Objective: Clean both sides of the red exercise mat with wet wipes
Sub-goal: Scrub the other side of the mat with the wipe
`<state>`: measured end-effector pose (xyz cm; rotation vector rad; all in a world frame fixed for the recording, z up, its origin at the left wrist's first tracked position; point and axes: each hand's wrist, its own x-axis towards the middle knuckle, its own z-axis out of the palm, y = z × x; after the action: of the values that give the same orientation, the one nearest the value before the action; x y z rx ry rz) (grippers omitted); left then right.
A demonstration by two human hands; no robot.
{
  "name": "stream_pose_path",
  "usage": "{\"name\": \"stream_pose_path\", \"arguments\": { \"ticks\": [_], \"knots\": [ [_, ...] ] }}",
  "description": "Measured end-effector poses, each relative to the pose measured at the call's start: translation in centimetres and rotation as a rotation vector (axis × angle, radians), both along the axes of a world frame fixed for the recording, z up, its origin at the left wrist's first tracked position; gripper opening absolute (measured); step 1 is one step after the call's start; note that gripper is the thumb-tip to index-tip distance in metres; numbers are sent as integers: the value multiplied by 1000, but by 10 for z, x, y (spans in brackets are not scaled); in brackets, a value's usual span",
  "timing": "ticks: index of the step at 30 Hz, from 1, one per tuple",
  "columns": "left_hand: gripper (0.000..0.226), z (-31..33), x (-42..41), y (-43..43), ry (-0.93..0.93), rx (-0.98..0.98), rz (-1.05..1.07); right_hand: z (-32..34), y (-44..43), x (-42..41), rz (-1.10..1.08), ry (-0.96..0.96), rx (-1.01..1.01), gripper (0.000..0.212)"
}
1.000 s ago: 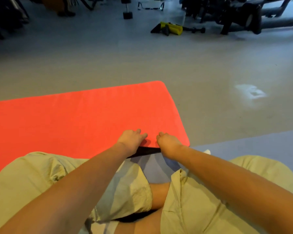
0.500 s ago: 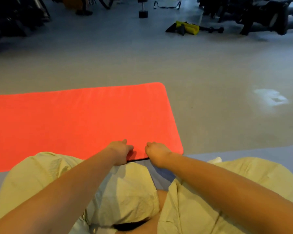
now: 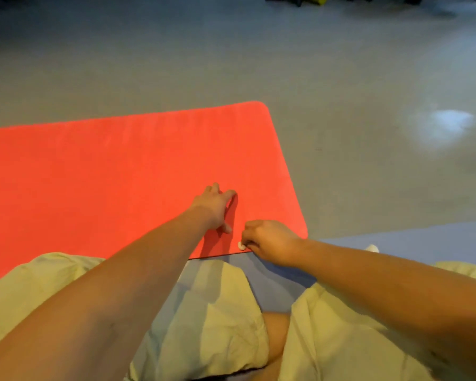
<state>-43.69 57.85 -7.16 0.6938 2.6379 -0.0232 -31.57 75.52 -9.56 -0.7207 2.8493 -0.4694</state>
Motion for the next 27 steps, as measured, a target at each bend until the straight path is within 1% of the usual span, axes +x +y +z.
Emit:
{"name": "stream_pose_path", "arguments": {
  "ticks": [2,4,6,7,10,11,12,14,16,18,20,22,24,25,27],
  "knots": [
    [127,-2,-7,-1,1,-18,-36,0,2,-4,45,26,-2,13],
    [126,-4,-13,0,-11,-37,-51,2,3,-12,58,33,-7,14],
    [120,-2,-20,1,-21,-37,-43,6,4,-28,6,44,-12,16],
    [110,-2,-23,1,-21,-14,-33,9,5,-37,-24,48,-16,17],
    [64,-5,-32,3,-2,146,35,13,3,-49,-64,37,-36,13],
    [53,-8,-33,4,8,198,61,12,2,-45,-48,32,-37,11],
    [46,-12,-33,6,25,242,84,10,2,-38,-22,27,-39,8],
    [38,-19,-32,8,72,307,121,8,4,-20,35,-7,-59,6],
    [35,-25,-33,11,93,352,147,7,8,-9,87,-31,-72,7],
    [40,-25,-38,12,72,357,153,7,9,-15,89,-31,-79,10],
    [50,-22,-46,12,53,330,152,4,8,-35,36,-6,-88,15],
    [64,-20,-54,12,50,295,147,3,4,-64,-44,52,-98,23],
    [76,-18,-59,12,37,266,136,4,1,-94,-138,86,-88,19],
    [74,-17,-61,12,38,263,125,5,0,-105,-175,85,-79,17],
    [52,-14,-67,12,48,291,119,5,-1,-115,-221,70,-89,18]
  ]
}}
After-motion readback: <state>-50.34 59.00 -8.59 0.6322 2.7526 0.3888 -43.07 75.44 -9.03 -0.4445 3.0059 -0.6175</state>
